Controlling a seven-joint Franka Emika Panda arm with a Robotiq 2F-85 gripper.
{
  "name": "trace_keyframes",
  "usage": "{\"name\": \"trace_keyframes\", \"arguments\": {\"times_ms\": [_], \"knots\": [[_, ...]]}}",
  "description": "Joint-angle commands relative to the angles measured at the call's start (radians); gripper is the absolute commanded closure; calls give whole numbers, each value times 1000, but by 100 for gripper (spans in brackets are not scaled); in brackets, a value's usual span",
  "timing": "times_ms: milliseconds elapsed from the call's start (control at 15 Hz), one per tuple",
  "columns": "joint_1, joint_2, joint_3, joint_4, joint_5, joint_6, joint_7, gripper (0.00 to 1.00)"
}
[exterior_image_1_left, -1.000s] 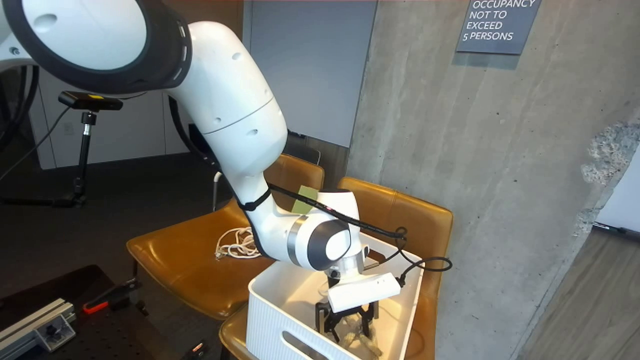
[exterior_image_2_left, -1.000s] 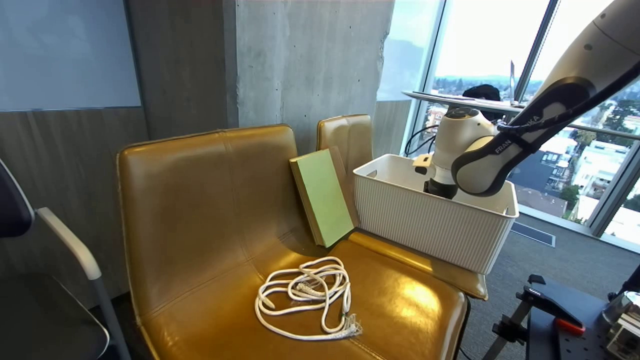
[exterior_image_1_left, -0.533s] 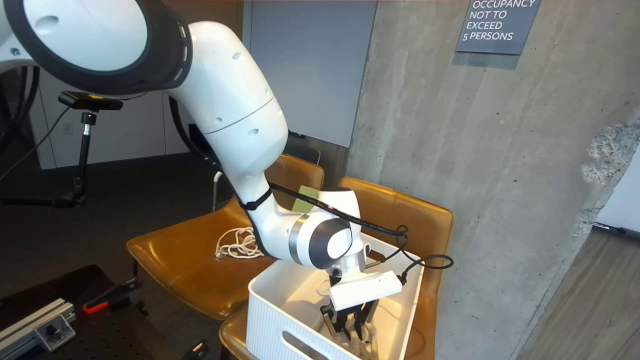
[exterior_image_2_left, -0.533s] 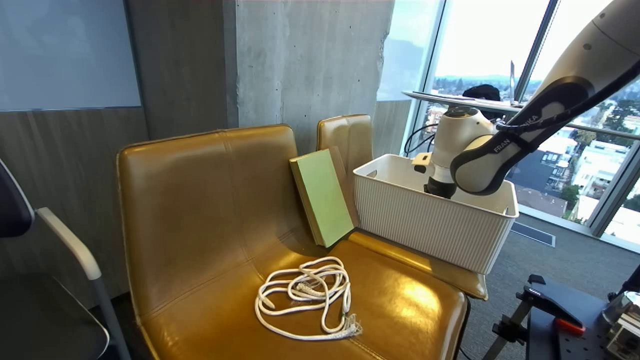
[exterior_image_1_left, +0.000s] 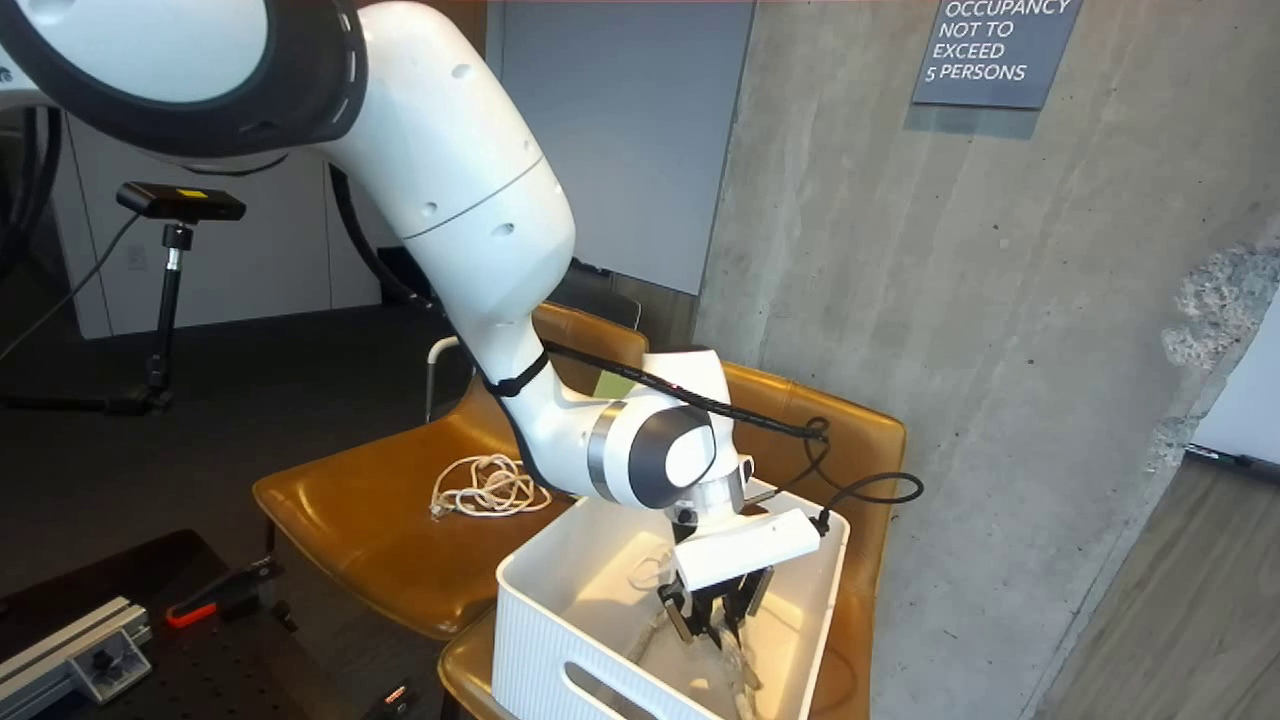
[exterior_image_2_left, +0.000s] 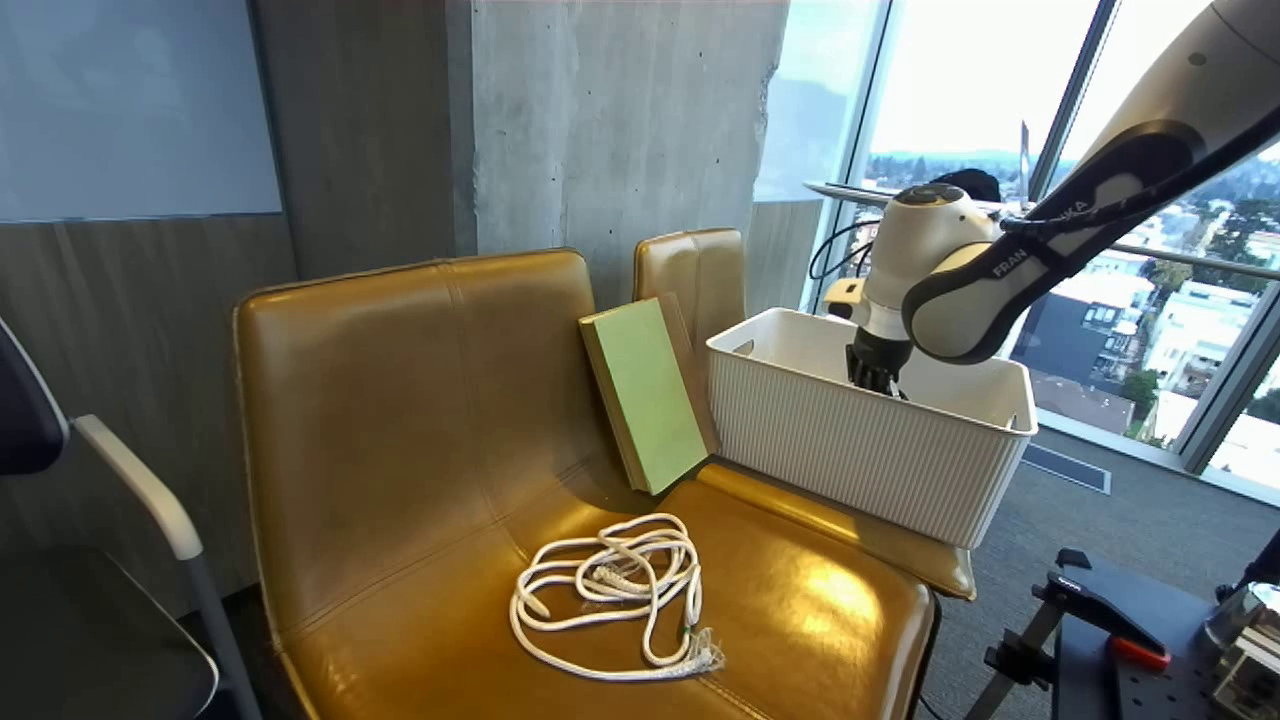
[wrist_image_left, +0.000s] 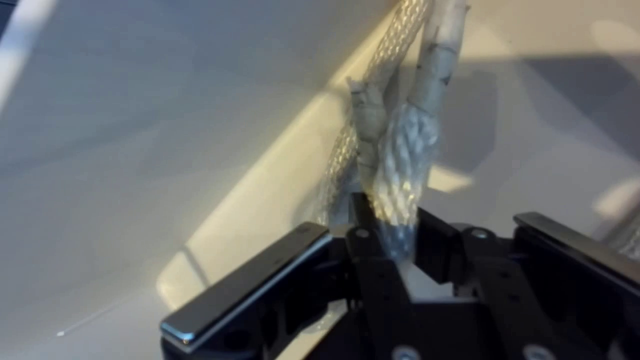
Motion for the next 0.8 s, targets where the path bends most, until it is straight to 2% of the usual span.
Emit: {"name": "trace_keyframes", "arguments": {"times_ms": [0,467,733], "knots": [[7,-88,-14,-25,-41,-23,3,96],[25,-279,-25,-39,-100,-87,-2,96],[29,-434,-24,-58,-154,-159,-26,96]]}}
